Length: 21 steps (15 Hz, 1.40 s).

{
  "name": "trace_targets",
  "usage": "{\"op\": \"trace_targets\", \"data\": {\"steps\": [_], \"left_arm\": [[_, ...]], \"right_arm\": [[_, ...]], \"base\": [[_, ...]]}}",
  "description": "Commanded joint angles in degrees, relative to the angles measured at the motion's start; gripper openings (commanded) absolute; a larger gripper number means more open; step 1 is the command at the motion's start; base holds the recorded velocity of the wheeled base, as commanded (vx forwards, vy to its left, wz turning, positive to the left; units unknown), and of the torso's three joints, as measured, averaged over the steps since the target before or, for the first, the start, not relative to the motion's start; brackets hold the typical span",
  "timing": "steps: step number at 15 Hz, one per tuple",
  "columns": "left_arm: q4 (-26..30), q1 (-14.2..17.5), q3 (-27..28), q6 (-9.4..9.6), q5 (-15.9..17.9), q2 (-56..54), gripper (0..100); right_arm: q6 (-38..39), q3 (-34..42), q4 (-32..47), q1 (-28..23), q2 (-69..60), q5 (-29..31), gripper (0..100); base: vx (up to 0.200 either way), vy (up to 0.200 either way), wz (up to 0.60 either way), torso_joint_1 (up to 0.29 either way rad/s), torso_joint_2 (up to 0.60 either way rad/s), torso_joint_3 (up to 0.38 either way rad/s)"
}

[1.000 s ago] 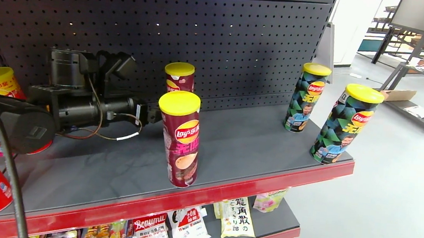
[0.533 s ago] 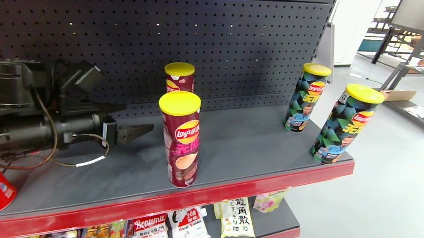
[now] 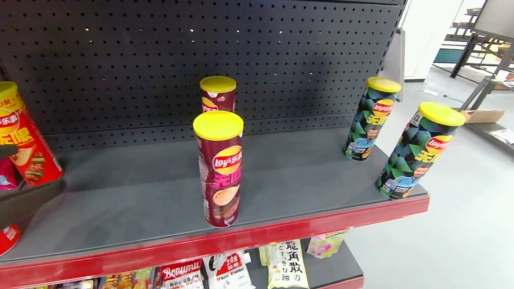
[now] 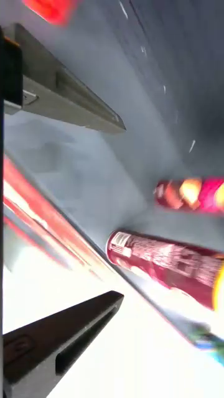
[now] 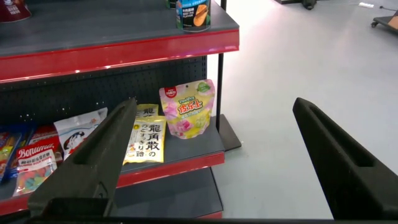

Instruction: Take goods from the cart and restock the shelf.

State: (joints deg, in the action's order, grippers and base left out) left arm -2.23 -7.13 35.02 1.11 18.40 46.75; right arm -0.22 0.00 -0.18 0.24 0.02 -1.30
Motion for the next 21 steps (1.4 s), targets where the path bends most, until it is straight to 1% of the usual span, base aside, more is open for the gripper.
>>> {"op": "trace_targets", "data": {"steps": [1, 2, 3, 4, 5, 6, 7, 8, 9, 10, 11, 12, 13, 14, 15, 17, 20, 21], "left_arm": [[13.6, 1.9, 0.4, -5.94, -5.9, -24.5, 100], [15.7, 2.0, 0.0, -5.94, -6.0, -25.5, 100], [16.5, 2.2, -1.1, -5.86, -6.1, -26.4, 100], [16.6, 2.7, -3.8, -4.71, -7.0, -28.2, 100], [16.6, 3.4, -5.5, -3.92, -9.7, -28.7, 100], [16.5, 3.6, -7.8, -3.66, -14.5, -29.3, 100], [16.9, 3.7, -8.1, -3.13, -16.2, -29.5, 100], [17.5, 3.8, -8.1, -0.67, -17.2, -29.0, 100], [17.6, 4.7, -8.1, -0.23, -19.1, -29.3, 100], [18.0, 6.7, -8.1, -0.49, -22.2, -29.5, 100], [18.8, 8.4, -8.2, -0.76, -22.9, -29.9, 100], [22.1, 11.3, -8.2, -0.85, -22.9, -32.2, 100], [23.8, 11.5, -8.7, -0.85, -22.7, -33.6, 100], [24.9, 11.3, -10.7, -1.11, -22.0, -37.4, 100], [24.8, 10.3, -11.9, -1.11, -19.3, -40.4, 100], [25.0, 9.8, -12.8, -0.85, -17.1, -42.0, 100], [24.7, 9.7, -14.2, -0.76, -16.6, -42.3, 100], [24.7, 9.6, -14.5, -0.76, -16.5, -42.5, 100]], "right_arm": [[0.0, 0.0, 0.0, 0.0, 0.0, 0.0, 100], [0.0, 0.0, 0.0, 0.0, 0.0, 0.0, 100], [0.0, 0.0, 0.0, 0.0, 0.0, 0.0, 100], [0.0, 0.0, 0.0, 0.0, 0.0, 0.0, 100], [0.0, 0.0, 0.0, 0.0, 0.0, 0.0, 100], [0.0, 0.0, 0.0, 0.0, 0.0, 0.0, 100], [0.0, 0.0, 0.0, -0.1, 0.0, 0.0, 100], [0.0, 0.0, 0.0, 0.0, 0.0, 0.0, 100], [0.0, 0.0, 0.0, 0.0, 0.0, 0.0, 100], [0.0, 0.0, 0.0, 0.0, 0.0, 0.0, 100], [-0.1, 0.0, 0.0, 0.0, 0.0, -0.1, 100], [0.0, 0.0, 0.0, 0.0, 0.0, -0.2, 100], [0.0, 0.0, 0.0, 0.0, 0.0, -0.2, 100], [-0.3, 0.0, -0.1, 0.0, 0.1, -0.4, 100], [-0.3, 0.0, -0.1, 0.0, 0.0, -0.4, 100], [-0.2, 0.0, 0.0, 0.0, 0.0, -0.1, 100], [-0.5, 0.0, 0.0, 0.0, 0.1, -0.1, 100], [-0.5, 0.0, 0.0, 0.0, 0.1, 0.0, 100]], "base": [[0.0, 0.0, 0.0, 0.0, 0.0, 0.0], [0.0, 0.0, 0.0, 0.0, 0.0, 0.0], [0.0, 0.0, 0.0, 0.0, 0.0, 0.0], [0.0, 0.0, 0.0, 0.0, 0.0, 0.0], [0.0, 0.0, 0.0, 0.0, 0.0, 0.0], [0.0, 0.0, 0.0, 0.0, 0.0, 0.0], [0.0, 0.0, 0.0, 0.0, 0.0, 0.0], [0.0, 0.0, 0.0, 0.0, 0.0, 0.0], [0.0, 0.0, 0.0, 0.0, 0.0, 0.0], [0.0, 0.0, 0.0, 0.0, 0.0, 0.0], [0.0, 0.0, 0.0, 0.0, 0.0, 0.0], [0.0, 0.0, 0.0, 0.0, 0.0, 0.0], [0.0, 0.0, 0.0, 0.0, 0.0, 0.0], [0.0, 0.0, 0.0, 0.0, 0.0, 0.0], [0.0, 0.0, 0.0, 0.0, 0.0, 0.0], [0.0, 0.0, 0.0, 0.0, 0.0, 0.0], [0.0, 0.0, 0.0, 0.0, 0.0, 0.0], [0.0, 0.0, 0.6, 0.002, 0.0, 0.012]]}}
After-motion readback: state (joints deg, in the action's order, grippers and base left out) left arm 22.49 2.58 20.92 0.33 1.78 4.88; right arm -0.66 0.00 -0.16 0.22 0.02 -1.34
